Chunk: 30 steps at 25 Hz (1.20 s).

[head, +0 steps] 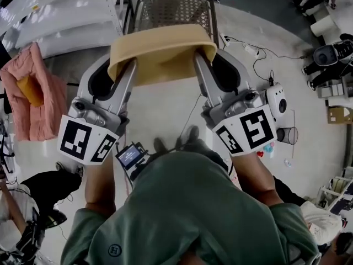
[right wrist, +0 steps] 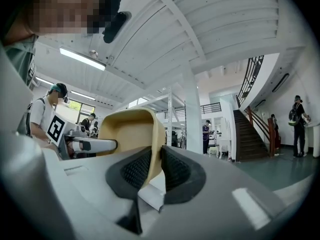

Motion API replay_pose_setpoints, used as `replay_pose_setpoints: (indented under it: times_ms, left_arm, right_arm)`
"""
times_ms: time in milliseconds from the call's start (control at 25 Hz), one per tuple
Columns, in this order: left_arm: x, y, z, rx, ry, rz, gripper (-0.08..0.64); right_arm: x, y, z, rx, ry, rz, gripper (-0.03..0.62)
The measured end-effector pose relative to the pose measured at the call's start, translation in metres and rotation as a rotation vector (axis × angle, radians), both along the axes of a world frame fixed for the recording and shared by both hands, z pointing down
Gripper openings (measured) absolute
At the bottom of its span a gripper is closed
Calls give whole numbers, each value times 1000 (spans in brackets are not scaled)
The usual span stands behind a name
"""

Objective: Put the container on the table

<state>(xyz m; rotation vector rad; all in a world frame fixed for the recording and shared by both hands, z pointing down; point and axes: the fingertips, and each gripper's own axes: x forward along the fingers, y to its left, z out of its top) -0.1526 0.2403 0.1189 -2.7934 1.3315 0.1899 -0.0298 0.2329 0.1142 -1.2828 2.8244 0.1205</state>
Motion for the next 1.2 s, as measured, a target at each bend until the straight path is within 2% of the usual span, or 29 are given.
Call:
replay_pose_setpoints:
  times_ms: [360, 920, 1200]
  left_arm:
    - [38, -22, 1, -12, -33, -69, 118]
    - [162, -77, -4, -15, -87, -158, 118]
    - [182, -88, -6, -20, -109, -177, 118]
  right_arm:
    - [36, -32, 5, -13, -27, -71, 57]
    - [159, -96, 6, -17, -90, -150, 57]
    - [178, -109, 6, -23, -110, -171, 57]
